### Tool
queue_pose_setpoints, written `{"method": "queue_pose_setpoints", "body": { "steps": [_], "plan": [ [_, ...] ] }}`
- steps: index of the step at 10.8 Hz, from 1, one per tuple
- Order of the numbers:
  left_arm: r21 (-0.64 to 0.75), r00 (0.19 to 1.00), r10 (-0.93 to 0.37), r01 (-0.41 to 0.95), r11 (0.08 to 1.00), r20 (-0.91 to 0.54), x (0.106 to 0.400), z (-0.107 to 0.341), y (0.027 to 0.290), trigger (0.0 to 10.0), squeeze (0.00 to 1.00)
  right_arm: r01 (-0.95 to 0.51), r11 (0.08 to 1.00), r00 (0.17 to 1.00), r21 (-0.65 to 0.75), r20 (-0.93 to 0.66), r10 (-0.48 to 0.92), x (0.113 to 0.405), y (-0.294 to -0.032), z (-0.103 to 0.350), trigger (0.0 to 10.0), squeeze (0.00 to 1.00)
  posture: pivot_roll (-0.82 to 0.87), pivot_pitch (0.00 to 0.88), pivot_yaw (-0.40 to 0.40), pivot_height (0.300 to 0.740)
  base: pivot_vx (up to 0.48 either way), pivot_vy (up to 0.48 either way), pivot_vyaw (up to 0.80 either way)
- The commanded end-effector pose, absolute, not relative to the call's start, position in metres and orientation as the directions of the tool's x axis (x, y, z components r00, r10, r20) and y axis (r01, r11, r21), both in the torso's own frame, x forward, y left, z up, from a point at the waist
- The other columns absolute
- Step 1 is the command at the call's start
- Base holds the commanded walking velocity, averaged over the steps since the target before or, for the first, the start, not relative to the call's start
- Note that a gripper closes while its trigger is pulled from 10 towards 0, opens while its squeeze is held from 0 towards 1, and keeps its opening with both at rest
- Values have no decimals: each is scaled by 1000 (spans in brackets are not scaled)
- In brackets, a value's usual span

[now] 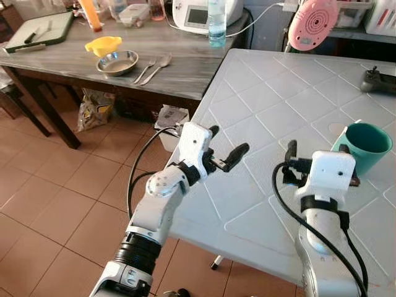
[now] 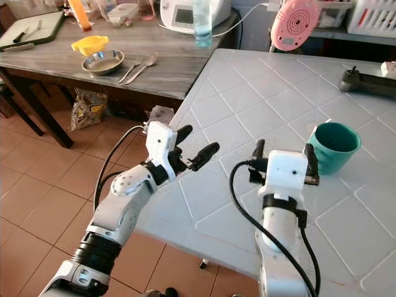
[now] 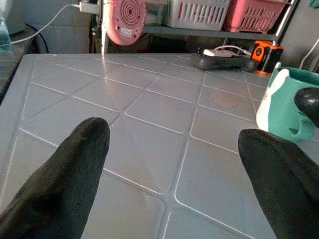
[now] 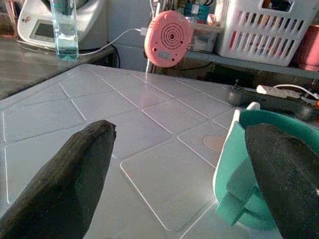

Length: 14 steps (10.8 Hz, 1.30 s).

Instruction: Setting the table

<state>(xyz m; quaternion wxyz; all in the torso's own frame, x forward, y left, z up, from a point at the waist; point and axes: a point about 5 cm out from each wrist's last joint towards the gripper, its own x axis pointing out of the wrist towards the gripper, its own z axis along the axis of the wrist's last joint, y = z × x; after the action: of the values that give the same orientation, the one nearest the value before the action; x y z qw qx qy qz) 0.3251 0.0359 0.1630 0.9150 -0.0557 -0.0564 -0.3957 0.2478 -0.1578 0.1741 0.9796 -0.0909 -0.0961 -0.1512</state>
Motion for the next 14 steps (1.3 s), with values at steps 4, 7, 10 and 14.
{"method": "queue_pose_setpoints", "body": {
  "steps": [4, 7, 10, 14],
  "plan": [
    [-16, 507, -855, 861, 509, 108, 314, 160, 31, 10000, 0, 338, 934, 927, -114, 213, -309, 238, -159, 177, 10000, 0, -99, 115, 120, 740, 0, 0, -502],
    [-22, 506, -856, 862, 507, 102, 315, 161, 30, 10000, 0, 373, 927, 915, -38, 178, -361, 237, -163, 168, 10000, 0, -95, 124, 127, 740, 0, 0, -417],
    [-21, 481, -871, 876, 482, 96, 312, 159, 30, 10000, 0, 412, 911, 897, 33, 161, -412, 253, -172, 165, 10000, 0, -85, 130, 132, 740, 0, 0, 0],
    [-24, 452, -887, 892, 452, 96, 308, 160, 31, 10000, 0, 454, 882, 873, 127, 134, -468, 271, -167, 164, 10000, 0, -67, 138, 141, 740, 0, 0, 0]
  ]
}}
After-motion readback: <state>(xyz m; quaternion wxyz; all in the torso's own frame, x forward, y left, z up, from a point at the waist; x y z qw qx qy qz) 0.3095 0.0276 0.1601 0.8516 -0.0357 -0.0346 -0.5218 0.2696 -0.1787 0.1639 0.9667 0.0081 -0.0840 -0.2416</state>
